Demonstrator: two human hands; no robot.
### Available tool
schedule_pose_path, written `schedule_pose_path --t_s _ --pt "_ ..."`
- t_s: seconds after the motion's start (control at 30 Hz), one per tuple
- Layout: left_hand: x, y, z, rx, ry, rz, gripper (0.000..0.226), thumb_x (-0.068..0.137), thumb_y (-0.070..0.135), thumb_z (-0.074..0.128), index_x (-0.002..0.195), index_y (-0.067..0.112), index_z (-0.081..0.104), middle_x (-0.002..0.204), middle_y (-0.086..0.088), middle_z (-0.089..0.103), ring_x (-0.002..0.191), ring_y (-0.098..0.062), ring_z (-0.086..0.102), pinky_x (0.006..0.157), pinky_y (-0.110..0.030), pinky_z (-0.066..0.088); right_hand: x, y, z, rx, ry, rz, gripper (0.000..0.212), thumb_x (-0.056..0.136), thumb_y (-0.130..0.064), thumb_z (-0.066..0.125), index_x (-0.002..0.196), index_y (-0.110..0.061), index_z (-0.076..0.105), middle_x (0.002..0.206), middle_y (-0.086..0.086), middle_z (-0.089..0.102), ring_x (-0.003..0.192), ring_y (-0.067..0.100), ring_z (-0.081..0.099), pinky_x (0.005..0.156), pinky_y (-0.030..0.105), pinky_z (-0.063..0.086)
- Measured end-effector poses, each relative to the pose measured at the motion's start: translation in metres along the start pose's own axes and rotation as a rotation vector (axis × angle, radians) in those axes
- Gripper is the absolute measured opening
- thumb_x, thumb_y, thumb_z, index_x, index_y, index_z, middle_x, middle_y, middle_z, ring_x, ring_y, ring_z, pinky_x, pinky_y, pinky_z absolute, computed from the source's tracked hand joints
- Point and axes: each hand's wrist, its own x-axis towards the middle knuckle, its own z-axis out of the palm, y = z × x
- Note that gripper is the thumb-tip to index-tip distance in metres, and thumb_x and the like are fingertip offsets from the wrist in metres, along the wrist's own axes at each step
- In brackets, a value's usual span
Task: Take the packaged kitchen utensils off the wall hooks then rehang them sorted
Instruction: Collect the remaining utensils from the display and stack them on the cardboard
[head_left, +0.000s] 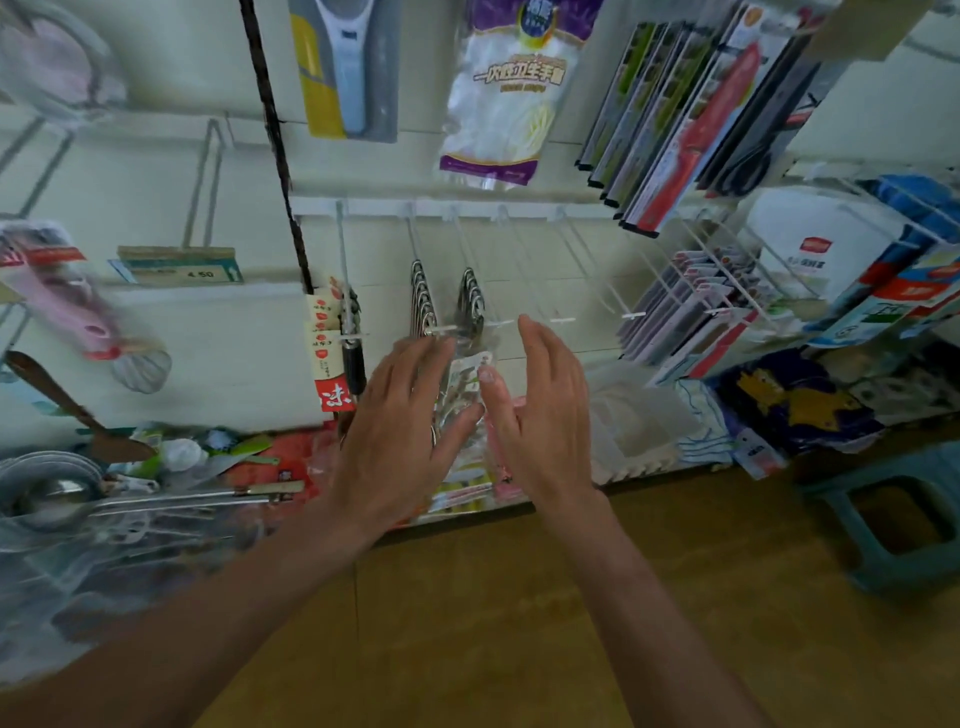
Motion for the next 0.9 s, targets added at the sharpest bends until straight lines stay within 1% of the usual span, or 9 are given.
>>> schedule_pose_path --t_s 0.1,0.17,0.2,0.27,0.33,0.5,0.63,0.8,0.9 --pt "-0.006 -0.010 0.030 -0.117 -0.078 -0.072 0.038 0.102 0.034 0.046 0.137 0.022 0.051 0.130 0.001 0.059 0.117 -0.012 0.055 0.097 -0.029 0.048 -0.007 0.025 0.020 0.007 0.076 -0.049 0.054 0.101 -0.050 0.043 0.140 -0.014 0.052 0.130 0.006 0.061 0.120 0.017 0.053 0.102 0.034 0.043" --pt "-0.006 -0.021 0.058 -0.156 -0.158 -0.154 0.028 0.102 0.026 0.049 0.128 0.023 0.060 0.112 0.002 0.068 0.099 -0.013 0.063 0.081 -0.031 0.052 -0.009 0.044 0.037 0.021 0.043 -0.024 0.047 0.101 -0.047 0.048 0.134 -0.015 0.057 0.121 0.002 0.064 0.110 0.014 0.056 0.093 0.038 0.049" --pt "-0.004 -0.027 0.074 -0.156 -0.181 -0.202 0.029 0.102 0.024 0.049 0.128 0.023 0.061 0.110 0.002 0.069 0.098 -0.015 0.064 0.078 -0.030 0.051 -0.007 0.054 0.046 0.037 0.004 0.005 0.046 0.101 -0.046 0.049 0.135 -0.016 0.057 0.120 0.002 0.064 0.108 0.014 0.056 0.091 0.039 0.051" --pt "0.005 -0.036 0.106 -0.150 -0.189 -0.272 0.036 0.101 0.024 0.050 0.136 0.022 0.056 0.113 -0.002 0.069 0.099 -0.019 0.065 0.078 -0.031 0.050 -0.001 0.073 0.064 0.060 -0.034 0.022 0.047 0.100 -0.045 0.051 0.137 -0.016 0.055 0.123 0.003 0.063 0.108 0.017 0.058 0.089 0.040 0.052" --pt "0.017 -0.043 0.135 -0.167 -0.164 -0.313 0.043 0.101 0.024 0.050 0.143 0.020 0.048 0.119 -0.006 0.068 0.104 -0.023 0.065 0.085 -0.037 0.053 0.010 0.088 0.081 0.081 -0.051 -0.004 0.047 0.100 -0.043 0.053 0.139 -0.015 0.053 0.126 0.005 0.062 0.110 0.021 0.060 0.092 0.040 0.052" --pt "0.056 -0.056 0.188 -0.255 -0.081 -0.513 0.050 0.101 0.027 0.051 0.148 0.018 0.037 0.136 -0.007 0.058 0.120 -0.026 0.059 0.094 -0.043 0.051 0.053 0.108 0.113 0.087 -0.071 -0.033 0.050 0.098 -0.038 0.059 0.140 -0.013 0.050 0.129 0.007 0.059 0.116 0.024 0.057 0.095 0.040 0.050" --pt "0.080 -0.066 0.217 -0.324 0.052 -0.653 0.052 0.096 0.026 0.059 0.143 0.015 0.037 0.122 -0.011 0.064 0.103 -0.030 0.065 0.079 -0.042 0.055 0.083 0.115 0.137 0.093 -0.061 -0.055 0.059 0.093 -0.038 0.067 0.140 -0.009 0.048 0.132 0.010 0.055 0.116 0.029 0.058 0.088 0.042 0.053" --pt "0.099 -0.081 0.239 -0.372 0.128 -0.794 0.057 0.092 0.005 0.058 0.144 0.008 0.037 0.135 -0.017 0.053 0.120 -0.034 0.055 0.099 -0.043 0.048 0.102 0.113 0.162 0.194 -0.094 0.003 0.058 0.090 -0.037 0.071 0.138 -0.013 0.050 0.126 0.006 0.058 0.110 0.027 0.062 0.086 0.044 0.055" --pt "0.102 -0.087 0.250 -0.347 0.132 -0.774 0.052 0.094 0.013 0.058 0.141 0.005 0.039 0.127 -0.019 0.060 0.110 -0.036 0.061 0.088 -0.045 0.052 0.107 0.117 0.167 0.240 -0.087 0.013 0.056 0.089 -0.035 0.072 0.137 -0.014 0.052 0.125 0.004 0.059 0.108 0.025 0.063 0.084 0.040 0.055"
